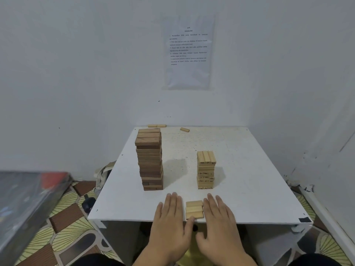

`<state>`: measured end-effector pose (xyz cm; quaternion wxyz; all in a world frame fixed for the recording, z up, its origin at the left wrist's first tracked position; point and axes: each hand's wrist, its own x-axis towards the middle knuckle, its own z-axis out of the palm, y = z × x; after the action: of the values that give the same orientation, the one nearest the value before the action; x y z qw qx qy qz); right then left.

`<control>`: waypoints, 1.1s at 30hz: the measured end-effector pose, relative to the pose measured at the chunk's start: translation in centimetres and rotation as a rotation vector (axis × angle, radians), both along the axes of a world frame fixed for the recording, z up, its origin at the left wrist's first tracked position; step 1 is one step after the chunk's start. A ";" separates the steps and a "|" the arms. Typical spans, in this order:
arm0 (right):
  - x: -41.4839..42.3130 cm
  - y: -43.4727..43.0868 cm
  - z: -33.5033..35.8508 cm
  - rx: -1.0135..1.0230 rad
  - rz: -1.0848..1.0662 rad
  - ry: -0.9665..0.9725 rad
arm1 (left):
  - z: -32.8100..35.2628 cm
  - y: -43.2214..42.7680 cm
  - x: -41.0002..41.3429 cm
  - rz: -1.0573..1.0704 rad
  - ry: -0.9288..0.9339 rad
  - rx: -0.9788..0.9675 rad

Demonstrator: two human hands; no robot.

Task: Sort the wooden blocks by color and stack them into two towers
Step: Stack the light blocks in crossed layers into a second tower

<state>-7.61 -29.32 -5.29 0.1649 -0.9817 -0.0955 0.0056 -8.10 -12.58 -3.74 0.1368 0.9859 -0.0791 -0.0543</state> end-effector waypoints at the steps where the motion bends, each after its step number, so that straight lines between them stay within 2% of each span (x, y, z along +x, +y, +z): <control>1: -0.1 0.3 -0.4 -0.010 -0.005 -0.034 | -0.5 -0.3 0.0 0.009 -0.006 0.032; 4: -0.2 0.5 -1.3 -0.024 -0.020 -0.033 | -1.7 -0.4 0.5 0.020 -0.048 0.103; 6: -0.3 0.3 -1.1 -0.033 -0.009 -0.019 | -2.1 -0.4 0.4 0.015 -0.008 0.110; 8: -0.3 0.1 -1.1 -0.046 -0.004 -0.014 | -2.0 -0.6 0.3 -0.007 -0.080 0.110; 12: -0.3 0.0 -0.4 -0.021 0.012 0.004 | -0.9 -0.4 0.4 -0.028 -0.067 0.092; 17: 0.2 -0.9 0.7 0.151 -0.045 0.007 | 0.0 1.5 1.4 -0.122 -0.065 -0.004; 20: 0.8 -1.7 1.6 0.224 0.054 -0.005 | 1.2 2.4 2.3 -0.216 -0.097 -0.068; 24: 2.0 -2.1 2.1 0.194 0.202 0.013 | 2.2 2.6 3.3 -0.271 -0.128 -0.085; 33: 3.0 -2.7 1.0 0.150 0.241 -0.024 | 1.9 2.4 4.6 -0.232 -0.102 -0.129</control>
<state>-4.60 -31.99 -4.30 0.2351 -0.9479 -0.2149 0.0065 -3.50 -10.17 -1.80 0.1886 0.9608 -0.2026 -0.0143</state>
